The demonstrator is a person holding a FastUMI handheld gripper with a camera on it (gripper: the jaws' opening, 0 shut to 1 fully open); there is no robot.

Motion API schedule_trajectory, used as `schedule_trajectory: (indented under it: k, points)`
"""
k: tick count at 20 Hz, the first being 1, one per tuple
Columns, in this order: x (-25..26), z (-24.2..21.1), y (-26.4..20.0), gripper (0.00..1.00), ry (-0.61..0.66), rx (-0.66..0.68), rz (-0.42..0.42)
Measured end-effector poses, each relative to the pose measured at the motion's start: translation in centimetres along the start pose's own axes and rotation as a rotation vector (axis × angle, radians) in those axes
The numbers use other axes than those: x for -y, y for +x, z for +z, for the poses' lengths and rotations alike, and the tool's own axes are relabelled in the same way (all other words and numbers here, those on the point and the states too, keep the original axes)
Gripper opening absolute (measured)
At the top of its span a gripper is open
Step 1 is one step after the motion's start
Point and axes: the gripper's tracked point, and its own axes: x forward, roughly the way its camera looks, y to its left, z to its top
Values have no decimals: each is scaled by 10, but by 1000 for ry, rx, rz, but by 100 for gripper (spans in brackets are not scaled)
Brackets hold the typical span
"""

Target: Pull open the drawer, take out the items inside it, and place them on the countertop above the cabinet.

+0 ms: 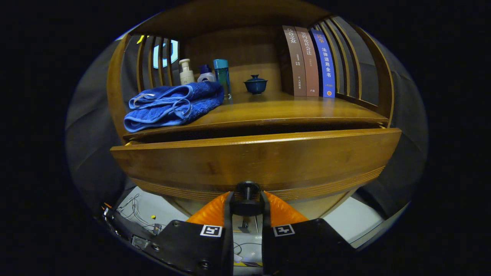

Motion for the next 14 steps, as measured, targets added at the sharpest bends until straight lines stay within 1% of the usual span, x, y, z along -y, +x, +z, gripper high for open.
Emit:
schedule_trajectory:
  k: [3,14]
  points:
    - [-1,-12,-23,33,18,-19,0]
    - [-1,-62,-104,33,21,-81,5]
